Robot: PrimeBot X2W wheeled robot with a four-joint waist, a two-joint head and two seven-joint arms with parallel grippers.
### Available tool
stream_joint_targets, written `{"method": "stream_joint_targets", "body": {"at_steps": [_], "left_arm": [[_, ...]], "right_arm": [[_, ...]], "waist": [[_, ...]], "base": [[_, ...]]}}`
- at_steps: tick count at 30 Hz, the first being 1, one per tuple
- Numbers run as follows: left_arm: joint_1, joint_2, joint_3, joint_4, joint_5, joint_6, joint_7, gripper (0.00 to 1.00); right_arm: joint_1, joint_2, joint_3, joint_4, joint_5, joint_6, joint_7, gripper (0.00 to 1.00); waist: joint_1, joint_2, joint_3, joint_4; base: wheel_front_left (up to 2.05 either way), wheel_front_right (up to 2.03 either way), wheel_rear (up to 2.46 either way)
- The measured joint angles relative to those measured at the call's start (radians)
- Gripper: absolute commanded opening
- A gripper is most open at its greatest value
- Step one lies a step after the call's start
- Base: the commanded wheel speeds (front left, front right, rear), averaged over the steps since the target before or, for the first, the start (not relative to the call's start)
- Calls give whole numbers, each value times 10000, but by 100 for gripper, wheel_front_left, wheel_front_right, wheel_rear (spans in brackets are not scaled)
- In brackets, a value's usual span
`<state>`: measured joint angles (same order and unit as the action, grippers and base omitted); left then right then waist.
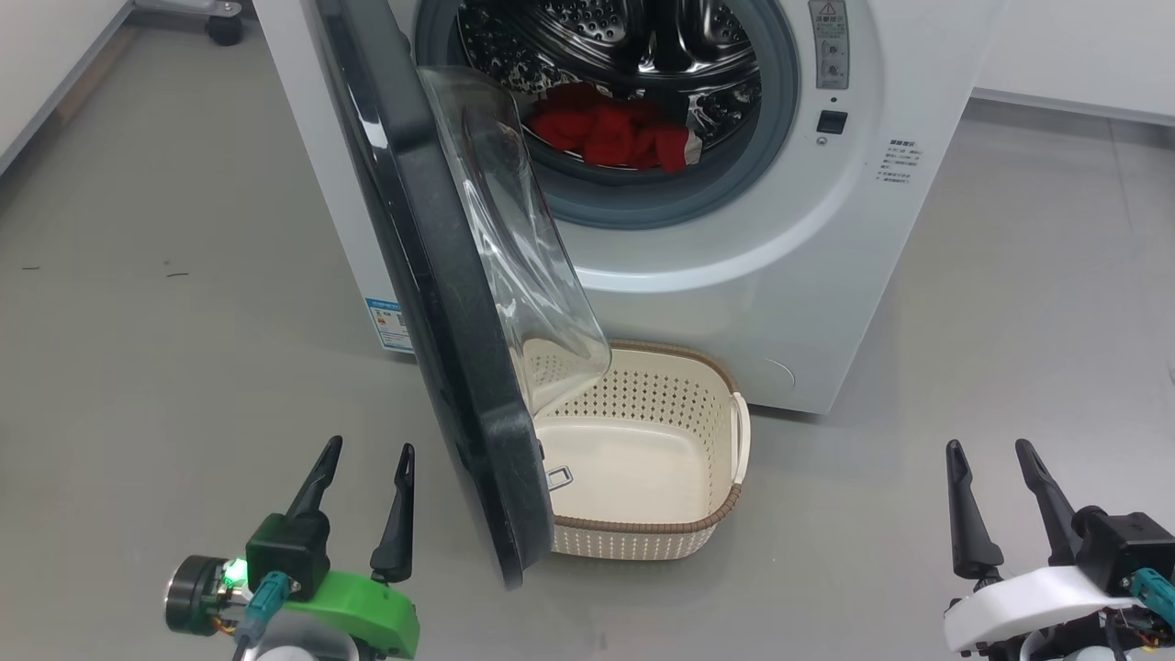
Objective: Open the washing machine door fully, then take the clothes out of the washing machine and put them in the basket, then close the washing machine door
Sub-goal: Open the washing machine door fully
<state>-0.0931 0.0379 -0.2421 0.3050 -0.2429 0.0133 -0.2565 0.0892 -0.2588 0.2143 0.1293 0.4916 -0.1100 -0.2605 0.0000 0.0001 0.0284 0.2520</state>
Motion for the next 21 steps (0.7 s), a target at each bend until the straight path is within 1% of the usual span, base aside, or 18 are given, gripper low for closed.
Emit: {"method": "stream_joint_targets", "body": {"at_steps": [6, 20, 21], "left_arm": [[12, 0, -4, 19, 0, -10, 0, 100], [13, 0, 42, 65, 73, -15, 0, 100], [13, 0, 42, 67, 75, -19, 0, 83]], "right_arm": [[84, 153, -98, -178, -251, -59, 0, 100], [457, 546, -407, -458, -736, -61, 0, 100], [463, 573, -416, -476, -754, -61, 0, 100]], "waist": [[0, 0, -24, -33], [0, 0, -34, -85], [0, 0, -31, -87]], "base": [[0, 0, 0], [0, 0, 0], [0, 0, 0]]}}
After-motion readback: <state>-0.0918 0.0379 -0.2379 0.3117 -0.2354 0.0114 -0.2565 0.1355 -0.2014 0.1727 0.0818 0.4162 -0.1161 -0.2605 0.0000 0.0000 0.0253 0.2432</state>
